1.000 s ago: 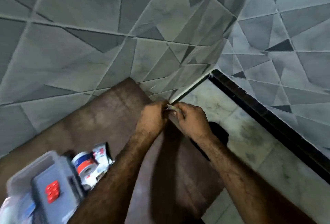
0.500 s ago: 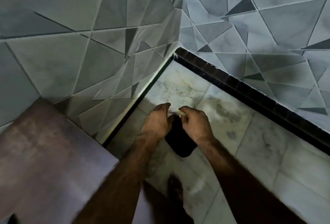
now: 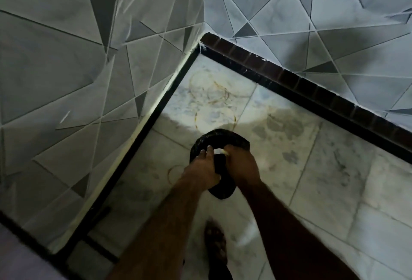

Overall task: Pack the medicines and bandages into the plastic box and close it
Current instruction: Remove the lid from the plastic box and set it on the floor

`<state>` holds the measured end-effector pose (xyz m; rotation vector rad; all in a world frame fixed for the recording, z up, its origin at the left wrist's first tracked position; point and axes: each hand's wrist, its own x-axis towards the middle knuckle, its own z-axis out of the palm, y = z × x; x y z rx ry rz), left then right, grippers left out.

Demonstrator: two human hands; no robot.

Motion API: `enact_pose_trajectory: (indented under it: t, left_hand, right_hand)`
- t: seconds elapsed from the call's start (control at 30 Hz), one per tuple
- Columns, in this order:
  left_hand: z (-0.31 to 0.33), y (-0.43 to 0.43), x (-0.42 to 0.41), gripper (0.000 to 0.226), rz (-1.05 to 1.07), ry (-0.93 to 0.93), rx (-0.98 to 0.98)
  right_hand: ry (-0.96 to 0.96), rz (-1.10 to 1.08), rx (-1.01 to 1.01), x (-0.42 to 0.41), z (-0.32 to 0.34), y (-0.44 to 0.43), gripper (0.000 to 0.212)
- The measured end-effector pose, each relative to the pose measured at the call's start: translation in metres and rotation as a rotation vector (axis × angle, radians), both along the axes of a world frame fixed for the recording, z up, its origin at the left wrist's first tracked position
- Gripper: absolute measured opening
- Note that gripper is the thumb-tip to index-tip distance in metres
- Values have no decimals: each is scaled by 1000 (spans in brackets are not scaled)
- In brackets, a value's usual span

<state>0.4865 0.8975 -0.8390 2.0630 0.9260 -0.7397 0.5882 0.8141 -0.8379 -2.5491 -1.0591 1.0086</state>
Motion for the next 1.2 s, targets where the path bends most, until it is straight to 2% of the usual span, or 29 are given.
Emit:
enact_pose_trajectory:
  t: [0.2,0.27,0.37,0.43,0.53,0.63,0.83,0.93,1.07,1.2]
  left_hand:
    - [-57,3,17,93,-26,36,-7]
    - [-72,2,21,92,-14,33,-19]
    - [-88,-2,24,93,1,51,-50]
    - [-92,-6,24,92,6,78,-66]
    - [-88,-12,22,90,-19,95,-70]
    - [-79,-17,18,88,-40,103,-55]
    - [-45,-19,10,87,-55,85,16]
    - [-9,-15,7,82,-11,51,86]
    - [47,-4,2,69,102,-107,238]
    - [120,15,-19,72,153,-230,340]
  right_hand:
    - [72,-58,2,10,-68,5,22]
    - [117,-93,24,10,-87,2,31]
    - [153,-77,3,9,-111,-6,59]
    - [169,-87,-8,10,-115,-11,58]
    - [174,-106,-45,12,-102,-20,45]
    - [175,-85,-75,10,-95,-27,42]
    - [152,-120,11,5,-64,-25,36]
    - [118,-146,91,-2,-26,-16,39]
    - [37,-179,280,-12,33,3,44]
    - [-51,-151,385,-31,106,28,46]
